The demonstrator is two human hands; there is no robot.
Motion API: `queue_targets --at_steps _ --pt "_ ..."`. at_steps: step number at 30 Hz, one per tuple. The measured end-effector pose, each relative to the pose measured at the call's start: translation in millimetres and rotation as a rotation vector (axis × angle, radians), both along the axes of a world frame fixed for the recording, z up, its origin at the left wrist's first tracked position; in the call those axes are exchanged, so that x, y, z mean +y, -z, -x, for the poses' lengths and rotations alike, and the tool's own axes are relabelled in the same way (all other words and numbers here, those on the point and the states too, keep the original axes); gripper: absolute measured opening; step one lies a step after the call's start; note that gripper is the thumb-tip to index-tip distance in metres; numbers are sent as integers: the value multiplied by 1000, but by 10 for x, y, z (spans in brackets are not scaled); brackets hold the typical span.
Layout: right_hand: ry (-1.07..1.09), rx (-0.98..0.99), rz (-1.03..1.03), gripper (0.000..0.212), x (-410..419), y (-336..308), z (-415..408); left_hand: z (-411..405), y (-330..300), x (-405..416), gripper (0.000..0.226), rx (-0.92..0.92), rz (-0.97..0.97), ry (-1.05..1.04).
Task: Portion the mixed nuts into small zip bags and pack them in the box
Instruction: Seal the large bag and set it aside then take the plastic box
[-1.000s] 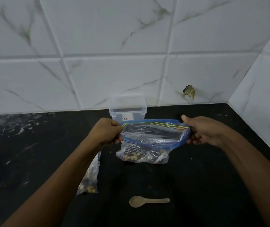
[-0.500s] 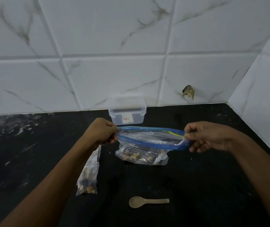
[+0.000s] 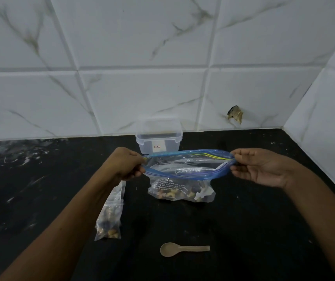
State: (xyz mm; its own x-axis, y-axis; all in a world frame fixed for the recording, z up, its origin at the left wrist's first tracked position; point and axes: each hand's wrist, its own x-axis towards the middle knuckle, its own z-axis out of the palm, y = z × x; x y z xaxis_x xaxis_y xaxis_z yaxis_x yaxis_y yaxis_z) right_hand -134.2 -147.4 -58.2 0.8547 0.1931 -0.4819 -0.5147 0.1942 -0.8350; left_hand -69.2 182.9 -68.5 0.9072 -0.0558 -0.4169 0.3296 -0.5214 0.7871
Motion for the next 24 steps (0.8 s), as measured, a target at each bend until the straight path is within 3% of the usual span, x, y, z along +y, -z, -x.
queue_targets --at_steps 3,5,9,13,16,18,20,24 --pt "-9 11 125 11 62 -11 7 13 -9 -29 16 11 5 19" --pt "-64 -4 266 2 82 -13 8 16 -19 -54 16 8 4 29" --pt "-136 -36 649 4 118 -40 16 3 -30 -83 16 3 -5 48" --pt "-55 -121 1001 4 194 -52 21 10 -13 -83 16 -3 -21 69" --pt "7 -258 1443 14 281 -25 34 15 -13 -77 16 0 -26 120" --pt "49 -382 1584 20 330 -42 35 -8 -25 -50 18 -5 -28 143" --pt "60 -372 1445 17 306 -110 6 -44 -44 2 18 -3 -52 163" --pt "161 -141 722 10 169 -288 14 -104 -101 110 13 16 0 132"
